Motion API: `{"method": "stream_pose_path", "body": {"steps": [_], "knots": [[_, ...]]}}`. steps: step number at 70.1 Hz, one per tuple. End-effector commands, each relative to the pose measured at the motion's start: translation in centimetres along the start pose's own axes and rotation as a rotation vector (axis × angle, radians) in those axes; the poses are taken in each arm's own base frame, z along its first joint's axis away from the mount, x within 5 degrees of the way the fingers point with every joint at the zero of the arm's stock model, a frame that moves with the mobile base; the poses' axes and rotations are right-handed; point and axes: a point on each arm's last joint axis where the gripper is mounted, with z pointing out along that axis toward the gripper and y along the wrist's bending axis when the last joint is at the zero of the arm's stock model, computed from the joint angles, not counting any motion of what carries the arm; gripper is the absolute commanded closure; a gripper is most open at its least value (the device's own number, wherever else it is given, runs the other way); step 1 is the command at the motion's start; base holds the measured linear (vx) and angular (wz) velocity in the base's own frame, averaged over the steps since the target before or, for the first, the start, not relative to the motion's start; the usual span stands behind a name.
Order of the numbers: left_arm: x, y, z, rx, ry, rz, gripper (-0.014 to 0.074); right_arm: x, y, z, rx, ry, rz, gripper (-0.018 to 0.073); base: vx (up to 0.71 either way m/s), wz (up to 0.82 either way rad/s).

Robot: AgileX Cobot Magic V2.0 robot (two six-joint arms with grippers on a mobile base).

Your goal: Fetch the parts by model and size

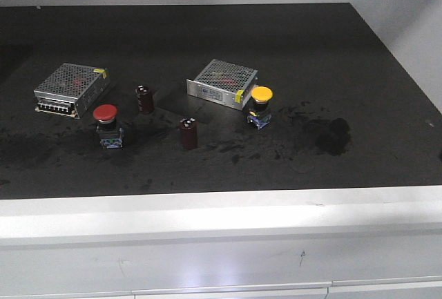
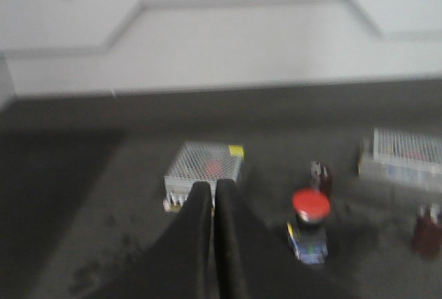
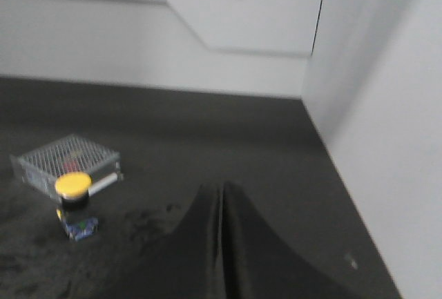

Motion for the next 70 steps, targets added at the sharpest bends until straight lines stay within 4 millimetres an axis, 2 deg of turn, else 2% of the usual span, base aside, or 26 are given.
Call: {"method": "stream_pose_path", "body": {"steps": [1, 11, 20, 32, 41, 48, 59, 65, 70], "knots": [[-1.0, -0.2, 1.2, 0.013, -0.026, -0.008, 0.0603, -0.9, 0.0, 1.4, -0.002, -0.019, 0.007, 0.0569, 0.0, 0.0], [-0.3, -0.2, 2.7, 0.011, 0.04, -0.008, 0.0603, 0.2, 0.0, 3.4, -0.007, 0.057, 0.009, 0.0569, 0.0, 0.0], [-0.2, -0.2, 3.1, 0.01, 0.046, -0.008, 0.0603, 1.2, 0.1, 4.6, -0.01, 0.118, 0.03, 0.0569, 0.0, 0.0], [-0.1, -0.2, 3.1, 0.01, 0.052, -0.019, 0.0598, 1.7, 0.1, 4.8, -0.01, 0.161, 0.028, 0.0558, 0.0, 0.0], [-0.2, -0.2, 3.1, 0.01, 0.06, -0.019, 0.0559, 1.2, 0.0, 4.8, -0.007, 0.201, 0.021, 0.0477, 0.0, 0.0], [-0.5, -0.2, 3.2, 0.012, 0.1, -0.017, 0.0479, 0.7, 0.0, 5.1, -0.006, 0.236, 0.021, 0.0355, 0.0, 0.0], [-1.3, -0.3, 4.2, 0.016, 0.199, -0.017, 0.0267, 1.1, 0.0, 6.1, -0.007, 0.3, 0.021, 0.0133, 0.0, 0.0], [-1.8, -0.3, 5.0, 0.017, 0.241, -0.017, 0.0157, 1.5, 0.0, 6.6, -0.009, 0.32, 0.021, 0.0055, 0.0, 0.0], [-2.1, -0.4, 5.7, 0.02, 0.27, -0.027, 0.0092, 1.6, 0.0, 6.7, -0.009, 0.325, 0.021, 0.0027, 0.0, 0.0]]}}
